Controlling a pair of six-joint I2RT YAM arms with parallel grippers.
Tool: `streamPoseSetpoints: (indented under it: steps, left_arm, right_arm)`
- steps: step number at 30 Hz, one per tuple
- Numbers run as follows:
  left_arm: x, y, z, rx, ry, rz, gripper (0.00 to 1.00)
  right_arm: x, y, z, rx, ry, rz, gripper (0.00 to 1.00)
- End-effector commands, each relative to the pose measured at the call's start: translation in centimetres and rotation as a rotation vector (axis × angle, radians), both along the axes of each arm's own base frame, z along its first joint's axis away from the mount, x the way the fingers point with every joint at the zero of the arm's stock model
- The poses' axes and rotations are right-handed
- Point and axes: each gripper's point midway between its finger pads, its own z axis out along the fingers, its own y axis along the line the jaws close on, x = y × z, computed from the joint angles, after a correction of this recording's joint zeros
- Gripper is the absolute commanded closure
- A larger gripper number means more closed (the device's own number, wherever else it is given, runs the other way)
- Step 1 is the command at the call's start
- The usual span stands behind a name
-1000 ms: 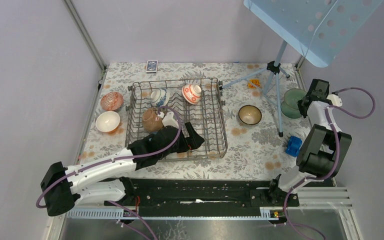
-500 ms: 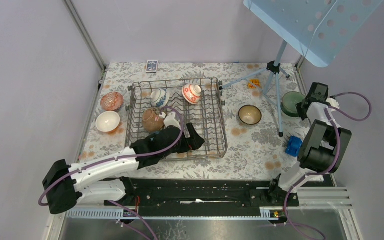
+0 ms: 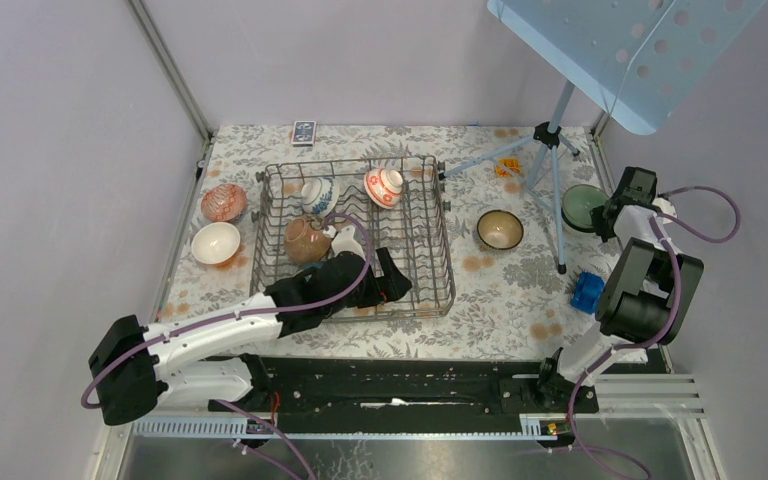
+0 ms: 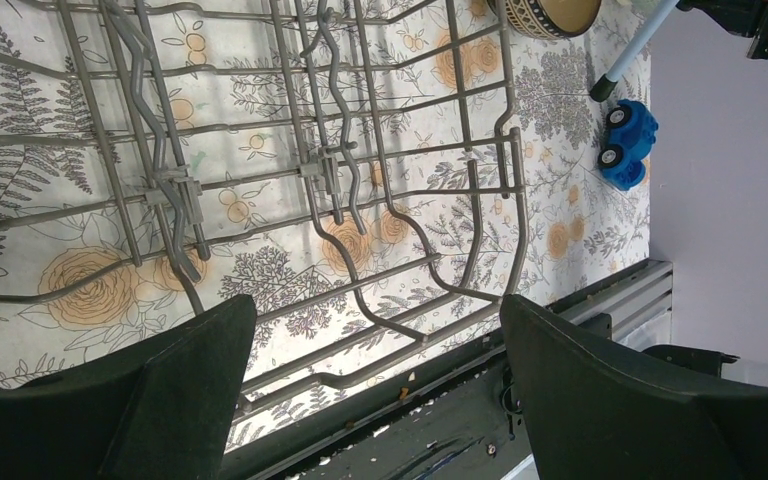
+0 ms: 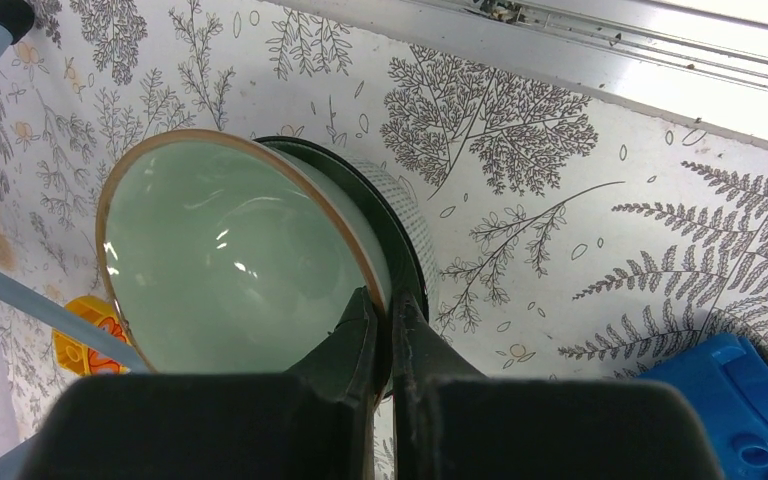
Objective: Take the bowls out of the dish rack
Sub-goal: Place the bowl with the bowl.
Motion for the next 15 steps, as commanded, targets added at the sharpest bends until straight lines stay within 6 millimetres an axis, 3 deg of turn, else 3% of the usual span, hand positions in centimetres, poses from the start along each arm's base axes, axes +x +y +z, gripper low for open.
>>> streamPoseSetpoints:
  steps: [1, 15]
  left_arm:
    - [0.3, -1.0, 1.3, -0.066, -0.021, -0.006, 0.04]
    - [-0.4, -0.8, 1.5, -0.096, -0.010, -0.021, 0.04]
  right_arm:
    - [1.3, -0.3, 2.1, -0.012, -0.087, 0.005, 1.00]
    - [0.8, -0.5, 5.2, -0.052, -0.129, -0.008, 1.00]
